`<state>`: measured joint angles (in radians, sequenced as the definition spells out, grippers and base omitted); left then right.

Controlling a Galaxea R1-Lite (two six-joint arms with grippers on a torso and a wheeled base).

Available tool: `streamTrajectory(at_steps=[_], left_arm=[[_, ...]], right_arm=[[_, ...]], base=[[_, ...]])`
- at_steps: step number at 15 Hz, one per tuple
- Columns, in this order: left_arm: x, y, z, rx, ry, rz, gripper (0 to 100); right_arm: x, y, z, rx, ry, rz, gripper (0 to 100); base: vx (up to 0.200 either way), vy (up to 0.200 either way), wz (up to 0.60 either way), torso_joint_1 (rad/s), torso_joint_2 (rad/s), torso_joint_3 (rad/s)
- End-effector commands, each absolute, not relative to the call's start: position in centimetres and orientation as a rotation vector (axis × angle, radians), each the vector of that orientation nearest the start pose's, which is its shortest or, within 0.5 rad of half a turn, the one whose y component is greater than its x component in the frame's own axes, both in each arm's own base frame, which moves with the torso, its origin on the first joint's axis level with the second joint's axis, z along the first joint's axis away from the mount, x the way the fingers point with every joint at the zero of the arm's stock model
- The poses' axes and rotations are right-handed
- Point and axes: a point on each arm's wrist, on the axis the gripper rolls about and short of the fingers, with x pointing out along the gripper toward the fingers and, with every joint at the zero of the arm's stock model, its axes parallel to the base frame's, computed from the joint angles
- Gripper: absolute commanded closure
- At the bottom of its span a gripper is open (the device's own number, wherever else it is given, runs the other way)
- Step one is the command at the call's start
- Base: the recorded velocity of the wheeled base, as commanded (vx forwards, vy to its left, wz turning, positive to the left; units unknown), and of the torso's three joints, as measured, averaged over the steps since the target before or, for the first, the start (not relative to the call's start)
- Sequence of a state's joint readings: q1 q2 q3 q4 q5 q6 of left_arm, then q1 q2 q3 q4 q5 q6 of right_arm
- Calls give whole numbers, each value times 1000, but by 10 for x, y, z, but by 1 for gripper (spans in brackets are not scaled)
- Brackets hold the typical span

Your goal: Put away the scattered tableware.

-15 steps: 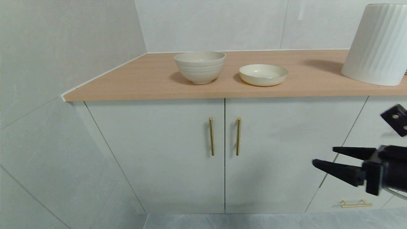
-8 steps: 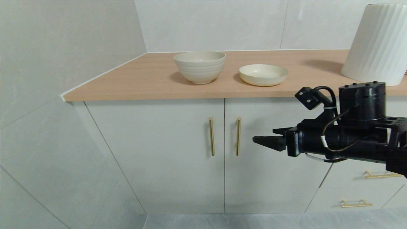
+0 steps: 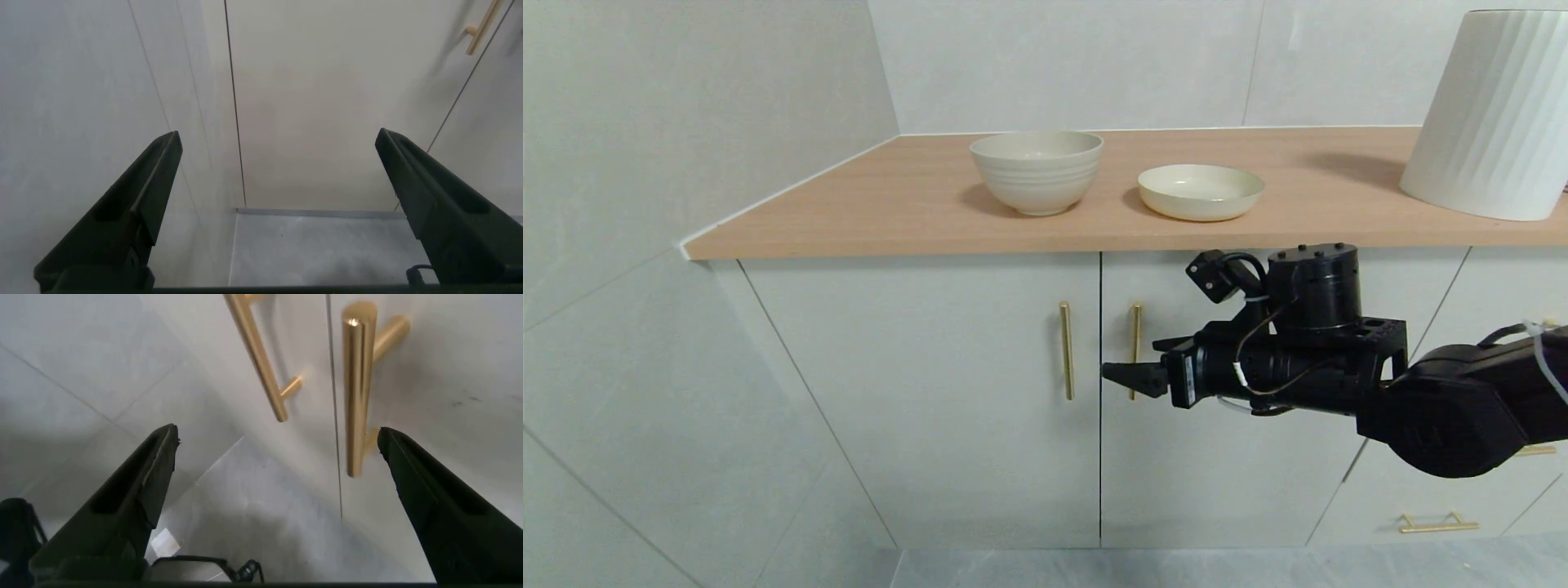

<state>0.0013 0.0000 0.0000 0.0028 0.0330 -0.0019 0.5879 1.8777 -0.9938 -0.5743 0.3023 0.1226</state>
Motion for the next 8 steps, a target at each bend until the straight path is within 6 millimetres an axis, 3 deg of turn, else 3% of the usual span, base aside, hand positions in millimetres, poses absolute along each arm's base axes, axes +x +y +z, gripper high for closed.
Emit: streamTrajectory(at_steps=[1,8], left_arm=[[-23,1,75,-3,3,35,0],[-23,1,75,-3,3,35,0]], right_arm=[[298,208,158,66,390,864,0],[315,217,142,112,341,857,0]], base=[[0,0,0,0,0,0],[0,0,0,0,0,0]])
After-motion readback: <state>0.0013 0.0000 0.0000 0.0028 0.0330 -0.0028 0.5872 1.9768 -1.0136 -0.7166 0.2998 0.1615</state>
